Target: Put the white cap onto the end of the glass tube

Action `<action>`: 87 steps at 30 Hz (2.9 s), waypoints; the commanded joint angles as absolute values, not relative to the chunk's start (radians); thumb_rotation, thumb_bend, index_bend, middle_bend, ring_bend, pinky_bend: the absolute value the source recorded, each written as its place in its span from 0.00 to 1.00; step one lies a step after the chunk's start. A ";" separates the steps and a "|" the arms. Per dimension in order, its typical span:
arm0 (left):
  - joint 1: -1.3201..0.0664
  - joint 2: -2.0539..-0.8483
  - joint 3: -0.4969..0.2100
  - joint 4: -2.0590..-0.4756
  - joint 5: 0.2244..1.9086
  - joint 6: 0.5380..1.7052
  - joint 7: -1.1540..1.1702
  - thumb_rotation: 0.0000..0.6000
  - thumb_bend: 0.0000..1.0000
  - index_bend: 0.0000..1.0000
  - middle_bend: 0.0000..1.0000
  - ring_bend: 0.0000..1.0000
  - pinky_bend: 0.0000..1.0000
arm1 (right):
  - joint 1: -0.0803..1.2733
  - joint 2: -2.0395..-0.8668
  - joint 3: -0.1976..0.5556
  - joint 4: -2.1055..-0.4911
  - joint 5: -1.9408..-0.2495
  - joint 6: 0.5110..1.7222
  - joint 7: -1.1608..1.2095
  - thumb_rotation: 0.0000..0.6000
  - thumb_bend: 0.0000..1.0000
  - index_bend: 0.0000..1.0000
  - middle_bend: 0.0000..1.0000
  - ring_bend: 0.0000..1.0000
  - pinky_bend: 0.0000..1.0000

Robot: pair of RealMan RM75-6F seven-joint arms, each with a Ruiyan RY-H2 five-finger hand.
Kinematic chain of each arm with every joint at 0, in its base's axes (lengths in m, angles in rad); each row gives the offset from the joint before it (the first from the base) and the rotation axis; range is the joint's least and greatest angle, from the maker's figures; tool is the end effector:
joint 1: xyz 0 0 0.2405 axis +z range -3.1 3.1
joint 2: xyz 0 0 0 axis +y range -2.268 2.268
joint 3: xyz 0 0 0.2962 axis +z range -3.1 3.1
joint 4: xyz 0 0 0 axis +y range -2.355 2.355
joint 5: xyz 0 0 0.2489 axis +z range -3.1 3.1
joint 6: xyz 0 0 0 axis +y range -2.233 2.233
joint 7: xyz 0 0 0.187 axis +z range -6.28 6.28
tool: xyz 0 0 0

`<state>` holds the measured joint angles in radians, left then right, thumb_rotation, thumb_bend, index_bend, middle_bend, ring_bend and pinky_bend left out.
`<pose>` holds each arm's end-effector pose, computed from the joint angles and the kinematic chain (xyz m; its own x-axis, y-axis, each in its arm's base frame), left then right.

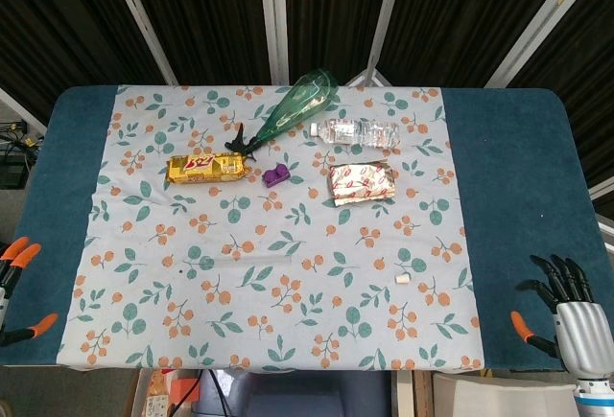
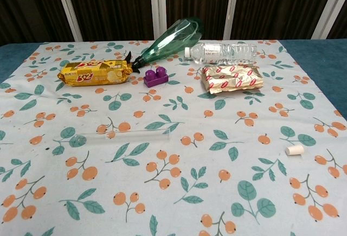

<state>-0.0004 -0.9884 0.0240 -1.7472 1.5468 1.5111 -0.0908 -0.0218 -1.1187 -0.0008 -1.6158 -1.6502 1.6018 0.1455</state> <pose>-0.3565 0.1805 0.1626 0.3071 0.0802 0.9483 0.9499 0.0352 -0.3106 -0.3531 -0.1785 0.1407 0.2570 0.0127 0.9663 -0.9644 -0.0618 0.2572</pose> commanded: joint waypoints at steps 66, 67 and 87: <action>-0.576 -1.773 -0.278 -1.694 0.770 1.235 0.797 1.00 0.40 0.42 0.31 0.00 0.00 | -0.014 -1.117 0.012 -1.642 -1.579 1.558 0.152 1.00 0.31 0.00 0.00 0.00 0.00; -0.584 -1.784 -0.282 -1.687 0.761 1.239 0.803 1.00 0.40 0.42 0.31 0.00 0.00 | -0.014 -1.117 0.012 -1.642 -1.578 1.559 0.153 1.00 0.31 0.00 0.00 0.00 0.00; -0.660 -1.900 -0.276 -1.615 0.698 1.306 0.858 1.00 0.40 0.46 0.31 0.00 0.00 | -0.015 -1.113 0.012 -1.645 -1.575 1.555 0.165 1.00 0.31 0.00 0.00 0.00 0.00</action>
<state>-0.6593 -1.8985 -0.2766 -1.6157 0.6989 1.3052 0.8583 -0.0149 -1.1126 0.0117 -1.6447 -1.5755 1.5550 0.1652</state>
